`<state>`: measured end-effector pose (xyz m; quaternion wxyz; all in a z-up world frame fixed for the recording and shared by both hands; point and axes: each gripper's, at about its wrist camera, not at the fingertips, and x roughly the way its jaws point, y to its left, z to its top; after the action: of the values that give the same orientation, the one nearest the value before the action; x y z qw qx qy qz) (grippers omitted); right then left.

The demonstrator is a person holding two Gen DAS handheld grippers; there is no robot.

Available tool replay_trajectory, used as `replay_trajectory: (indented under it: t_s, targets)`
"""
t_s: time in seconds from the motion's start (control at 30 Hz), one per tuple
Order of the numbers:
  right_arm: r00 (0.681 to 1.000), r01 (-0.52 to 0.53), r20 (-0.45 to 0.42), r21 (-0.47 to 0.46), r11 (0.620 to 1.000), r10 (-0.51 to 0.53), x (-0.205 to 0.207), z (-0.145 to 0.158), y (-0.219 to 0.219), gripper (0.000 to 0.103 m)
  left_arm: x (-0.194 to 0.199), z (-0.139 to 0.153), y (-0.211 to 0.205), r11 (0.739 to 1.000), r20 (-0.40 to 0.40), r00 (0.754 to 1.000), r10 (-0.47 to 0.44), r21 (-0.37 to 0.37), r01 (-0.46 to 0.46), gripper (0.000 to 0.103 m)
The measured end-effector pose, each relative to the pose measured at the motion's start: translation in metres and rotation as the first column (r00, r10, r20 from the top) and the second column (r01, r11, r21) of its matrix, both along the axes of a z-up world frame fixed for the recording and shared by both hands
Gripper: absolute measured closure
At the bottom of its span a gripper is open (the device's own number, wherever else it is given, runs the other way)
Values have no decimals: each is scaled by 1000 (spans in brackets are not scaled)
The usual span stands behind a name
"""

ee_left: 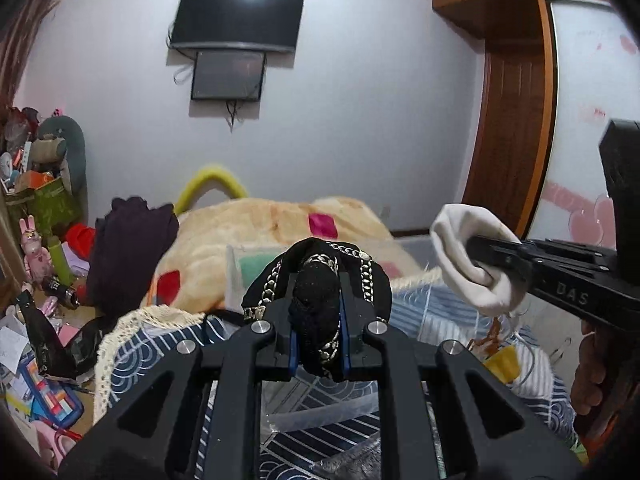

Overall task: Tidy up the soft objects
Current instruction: 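Carry both items into the clear box and open both tools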

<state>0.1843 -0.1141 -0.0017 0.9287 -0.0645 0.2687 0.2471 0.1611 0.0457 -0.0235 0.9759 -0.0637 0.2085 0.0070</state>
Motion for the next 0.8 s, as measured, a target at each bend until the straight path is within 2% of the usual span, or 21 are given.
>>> replay_trajectory:
  t_s: [0.3, 0.43, 0.6, 0.7, 0.8]
  targets:
    - [989, -34, -144, -166, 986, 10, 26, -50, 18, 96, 33, -32, -6, 999, -135, 990, -41, -11, 40, 88]
    - [989, -52, -148, -203, 978, 22, 22, -51, 18, 96, 36, -34, -10, 999, -168, 985, -51, -4, 51, 87]
    - [991, -62, -130, -192, 979, 37, 13, -40, 8, 94, 34, -33, -13, 998, -183, 982, -54, 2, 55, 76]
    - [993, -64, -112, -169, 984, 45, 9, -32, 4, 86, 25, -26, -15, 998, -160, 986, -53, 7, 54, 71]
    - [996, -53, -72, -140, 989, 43, -1, -21, -3, 70, 18, -16, -14, 998, -143, 988, -60, 2, 61, 60]
